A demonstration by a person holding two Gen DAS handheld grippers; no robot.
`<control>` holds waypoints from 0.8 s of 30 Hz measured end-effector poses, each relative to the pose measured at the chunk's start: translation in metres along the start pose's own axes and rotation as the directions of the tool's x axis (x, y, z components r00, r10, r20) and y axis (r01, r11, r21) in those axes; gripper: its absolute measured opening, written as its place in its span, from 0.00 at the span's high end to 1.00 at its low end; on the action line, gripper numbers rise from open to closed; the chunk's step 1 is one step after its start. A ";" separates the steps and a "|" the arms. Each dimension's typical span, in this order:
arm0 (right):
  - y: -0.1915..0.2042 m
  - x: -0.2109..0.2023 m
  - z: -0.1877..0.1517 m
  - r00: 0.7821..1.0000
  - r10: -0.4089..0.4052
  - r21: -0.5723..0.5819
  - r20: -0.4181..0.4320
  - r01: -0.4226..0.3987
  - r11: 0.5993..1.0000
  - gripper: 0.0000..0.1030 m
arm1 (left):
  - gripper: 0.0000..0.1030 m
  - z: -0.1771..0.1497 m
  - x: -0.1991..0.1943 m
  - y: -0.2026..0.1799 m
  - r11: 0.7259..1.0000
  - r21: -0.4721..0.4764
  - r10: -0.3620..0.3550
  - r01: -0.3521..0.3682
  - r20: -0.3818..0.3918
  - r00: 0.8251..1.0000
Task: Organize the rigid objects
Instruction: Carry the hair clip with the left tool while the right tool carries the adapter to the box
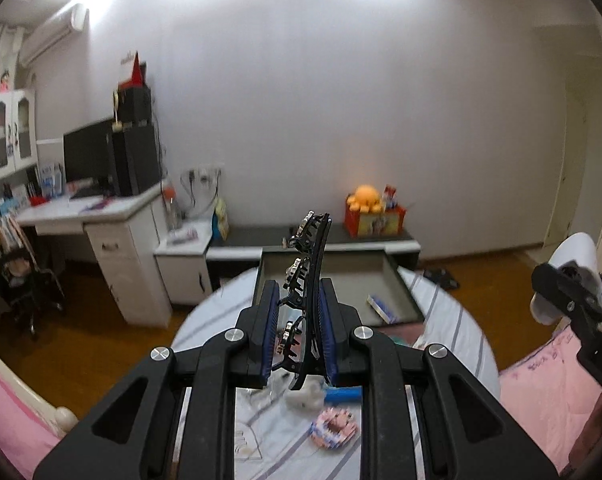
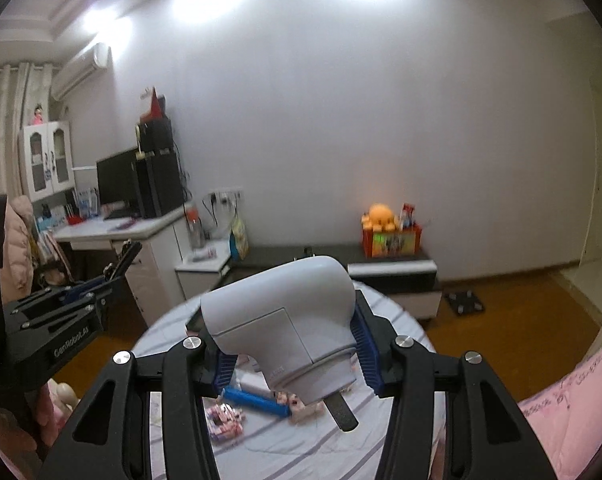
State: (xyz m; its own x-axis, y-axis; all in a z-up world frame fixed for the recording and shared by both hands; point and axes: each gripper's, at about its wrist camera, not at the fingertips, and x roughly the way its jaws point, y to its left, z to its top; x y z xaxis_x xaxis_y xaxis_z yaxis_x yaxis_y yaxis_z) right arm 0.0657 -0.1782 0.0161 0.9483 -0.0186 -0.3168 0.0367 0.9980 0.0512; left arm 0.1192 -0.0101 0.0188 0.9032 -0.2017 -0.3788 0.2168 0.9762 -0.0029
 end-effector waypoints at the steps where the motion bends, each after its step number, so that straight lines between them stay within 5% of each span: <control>1: 0.001 -0.003 0.002 1.000 -0.002 -0.002 0.015 0.002 1.000 0.50 | 0.81 0.003 -0.005 -0.002 1.000 0.003 -0.001 0.001 0.017 1.000; 11: 0.010 -0.033 0.015 0.992 -0.007 -0.029 0.128 0.011 1.000 0.50 | 0.81 0.014 -0.033 -0.012 0.999 0.036 -0.024 0.019 0.128 0.991; 24: 0.000 -0.018 0.014 0.994 -0.011 -0.034 0.111 0.014 0.999 0.50 | 0.81 0.015 -0.008 -0.016 0.998 0.050 -0.038 0.033 0.100 0.994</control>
State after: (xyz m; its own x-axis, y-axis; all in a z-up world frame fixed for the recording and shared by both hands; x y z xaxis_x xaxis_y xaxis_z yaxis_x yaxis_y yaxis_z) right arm 0.0529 -0.1782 0.0349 0.9770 -0.0358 -0.2100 0.0397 0.9991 0.0146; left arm 0.1140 -0.0253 0.0354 0.9267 -0.2459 -0.2840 0.2651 0.9637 0.0306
